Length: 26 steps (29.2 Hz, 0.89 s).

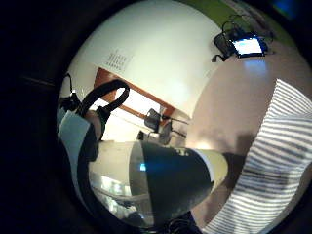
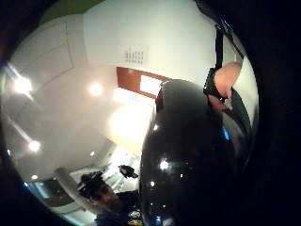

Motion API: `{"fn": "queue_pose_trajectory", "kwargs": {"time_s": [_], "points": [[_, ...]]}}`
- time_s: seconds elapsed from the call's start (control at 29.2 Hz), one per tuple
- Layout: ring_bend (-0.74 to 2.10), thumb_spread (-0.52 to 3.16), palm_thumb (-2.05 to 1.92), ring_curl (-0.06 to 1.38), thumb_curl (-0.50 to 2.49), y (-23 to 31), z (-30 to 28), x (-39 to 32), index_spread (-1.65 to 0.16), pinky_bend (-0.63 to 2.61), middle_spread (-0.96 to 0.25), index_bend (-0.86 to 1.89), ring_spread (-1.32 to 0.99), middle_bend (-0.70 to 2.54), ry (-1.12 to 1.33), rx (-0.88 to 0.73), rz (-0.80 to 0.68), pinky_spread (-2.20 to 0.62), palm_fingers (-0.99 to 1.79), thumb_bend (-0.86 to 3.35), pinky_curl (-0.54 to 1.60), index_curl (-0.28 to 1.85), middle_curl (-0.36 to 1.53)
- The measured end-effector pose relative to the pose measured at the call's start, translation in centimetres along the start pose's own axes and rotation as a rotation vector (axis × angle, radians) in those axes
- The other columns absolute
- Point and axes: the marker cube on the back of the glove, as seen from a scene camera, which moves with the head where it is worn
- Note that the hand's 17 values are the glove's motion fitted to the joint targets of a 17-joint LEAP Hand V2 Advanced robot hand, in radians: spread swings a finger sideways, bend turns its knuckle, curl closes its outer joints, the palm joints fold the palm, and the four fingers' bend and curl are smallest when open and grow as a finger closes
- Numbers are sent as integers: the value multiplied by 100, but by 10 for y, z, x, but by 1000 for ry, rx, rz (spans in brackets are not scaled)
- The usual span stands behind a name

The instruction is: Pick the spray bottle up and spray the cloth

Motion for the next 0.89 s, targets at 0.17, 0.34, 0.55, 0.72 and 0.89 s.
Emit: {"fn": "queue_pose_trajectory", "kwargs": {"time_s": [0.17, 0.34, 0.55, 0.72, 0.89], "points": [[80, 90, 84, 45, 52, -4, -1, 13, -28, 53, -16, 13, -23, 85, 43, 27, 34, -33, 135, -2, 40, 34, 52], [80, 90, 84, 45, 52, -10, -6, 13, -28, 54, -15, 13, -23, 84, 59, 16, 38, -33, 134, -3, 40, 34, 52], [75, 89, 84, 43, 52, -10, 8, 27, -29, 53, -15, 11, -24, 84, 129, -85, 76, -34, 129, -3, 40, 33, 52], [73, 88, 84, 43, 53, -3, 20, 42, -30, 54, -16, 12, -24, 71, 160, -164, 122, -34, 120, -3, 40, 32, 48], [69, 88, 84, 42, 53, 2, 25, 54, -30, 50, -16, 11, -24, 64, 167, -229, 166, -32, 115, -3, 39, 31, 47]]}}
